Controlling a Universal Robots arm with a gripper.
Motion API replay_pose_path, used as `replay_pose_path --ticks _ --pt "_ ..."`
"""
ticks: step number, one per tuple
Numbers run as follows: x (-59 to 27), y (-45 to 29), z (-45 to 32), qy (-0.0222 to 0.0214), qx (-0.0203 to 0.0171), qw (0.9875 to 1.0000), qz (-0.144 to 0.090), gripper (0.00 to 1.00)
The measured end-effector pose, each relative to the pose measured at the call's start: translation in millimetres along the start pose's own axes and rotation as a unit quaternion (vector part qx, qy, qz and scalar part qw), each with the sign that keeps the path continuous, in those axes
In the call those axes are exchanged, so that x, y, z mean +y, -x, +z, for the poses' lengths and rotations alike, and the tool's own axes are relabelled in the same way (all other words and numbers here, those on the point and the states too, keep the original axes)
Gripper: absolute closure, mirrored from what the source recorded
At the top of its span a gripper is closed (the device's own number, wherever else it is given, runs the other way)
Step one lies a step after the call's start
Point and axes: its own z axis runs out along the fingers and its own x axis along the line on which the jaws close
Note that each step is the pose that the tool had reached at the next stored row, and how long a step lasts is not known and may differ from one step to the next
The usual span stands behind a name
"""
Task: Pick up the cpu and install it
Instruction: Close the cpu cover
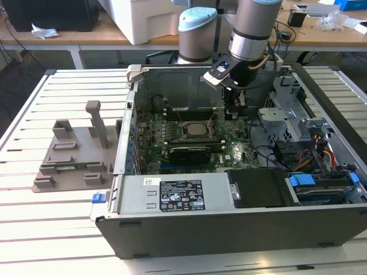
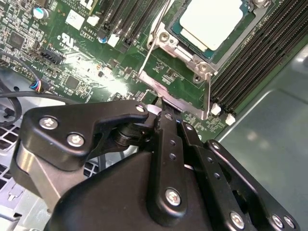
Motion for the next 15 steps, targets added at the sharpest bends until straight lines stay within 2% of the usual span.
replay_pose_path --ticks 3,15 --pt "-0.6 0.2 -4.7 0.0002 -0.0002 1.0 0.0 0.89" --pt "-16.5 -1.3 -3.5 0.0007 -0.0002 1.0 0.0 0.89"
